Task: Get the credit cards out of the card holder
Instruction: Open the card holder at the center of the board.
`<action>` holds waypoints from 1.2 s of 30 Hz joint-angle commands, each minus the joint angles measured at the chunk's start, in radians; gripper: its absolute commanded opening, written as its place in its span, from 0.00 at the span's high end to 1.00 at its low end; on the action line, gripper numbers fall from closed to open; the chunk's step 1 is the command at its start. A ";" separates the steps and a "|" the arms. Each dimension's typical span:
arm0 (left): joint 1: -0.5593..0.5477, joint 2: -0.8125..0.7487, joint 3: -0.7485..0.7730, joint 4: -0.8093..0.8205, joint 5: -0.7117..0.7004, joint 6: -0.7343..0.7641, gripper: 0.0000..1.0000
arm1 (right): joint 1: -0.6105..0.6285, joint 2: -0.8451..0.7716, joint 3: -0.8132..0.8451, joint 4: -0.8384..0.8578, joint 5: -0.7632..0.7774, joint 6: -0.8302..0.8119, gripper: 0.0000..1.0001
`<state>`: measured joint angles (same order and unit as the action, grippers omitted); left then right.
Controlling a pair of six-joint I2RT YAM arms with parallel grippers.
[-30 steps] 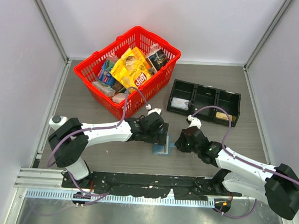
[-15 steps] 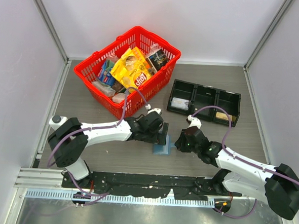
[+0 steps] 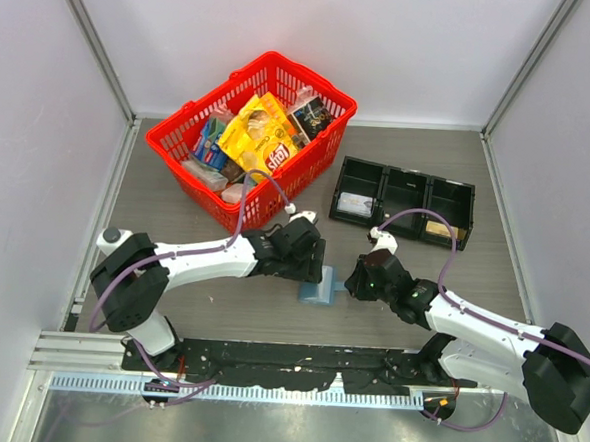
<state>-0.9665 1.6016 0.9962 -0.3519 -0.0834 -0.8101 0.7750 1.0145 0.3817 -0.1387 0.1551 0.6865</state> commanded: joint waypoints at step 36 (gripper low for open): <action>0.095 -0.091 -0.183 0.094 0.112 -0.066 0.95 | -0.016 -0.007 0.187 -0.027 -0.083 -0.015 0.50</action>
<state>-0.8829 1.4845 0.8204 -0.3088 -0.0105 -0.8349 0.7628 0.9638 0.5705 -0.2474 0.1307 0.6426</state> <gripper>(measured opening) 0.066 0.502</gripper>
